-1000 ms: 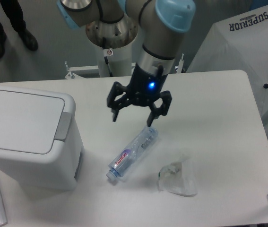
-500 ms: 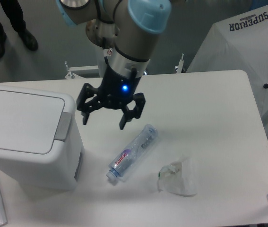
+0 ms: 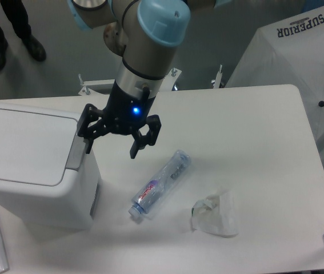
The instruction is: Open the trash can
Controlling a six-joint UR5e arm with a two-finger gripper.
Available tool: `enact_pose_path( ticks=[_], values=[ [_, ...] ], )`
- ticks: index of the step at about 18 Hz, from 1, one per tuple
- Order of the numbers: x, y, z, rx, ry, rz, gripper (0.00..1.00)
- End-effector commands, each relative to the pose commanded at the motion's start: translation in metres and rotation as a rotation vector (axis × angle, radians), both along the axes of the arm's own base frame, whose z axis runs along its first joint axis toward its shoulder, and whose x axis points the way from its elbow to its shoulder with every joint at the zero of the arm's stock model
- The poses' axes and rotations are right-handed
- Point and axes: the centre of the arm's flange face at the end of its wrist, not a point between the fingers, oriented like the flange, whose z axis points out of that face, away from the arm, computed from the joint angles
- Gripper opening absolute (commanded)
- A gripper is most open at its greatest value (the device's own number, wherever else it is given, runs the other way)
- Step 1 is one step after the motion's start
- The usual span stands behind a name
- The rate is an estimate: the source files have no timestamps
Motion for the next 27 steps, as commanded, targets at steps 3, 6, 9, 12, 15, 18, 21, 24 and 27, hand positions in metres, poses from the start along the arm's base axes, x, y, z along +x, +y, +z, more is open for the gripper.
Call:
enact_pose_path(
  ticks=[3, 6, 9, 12, 15, 18, 21, 24, 27],
  values=[
    [0.006, 0.004, -0.004, -0.005, -0.003, -0.012, 1.0],
    [0.005, 0.005, -0.005, -0.009, -0.005, -0.01, 1.0],
    [0.005, 0.006, -0.008, -0.013, -0.007, -0.013, 1.0],
    [0.005, 0.006, -0.011, -0.017, -0.01, -0.012, 1.0],
    [0.005, 0.006, -0.01, -0.016, -0.009, -0.012, 1.0],
    [0.005, 0.006, -0.006, -0.01, -0.006, -0.012, 1.0],
    [0.002, 0.008, 0.009, 0.017, 0.025, -0.028, 1.0],
    [-0.005, 0.011, 0.024, 0.06, 0.074, -0.024, 1.0],
    [-0.023, 0.003, 0.029, 0.09, 0.11, 0.005, 1.0]
  ],
)
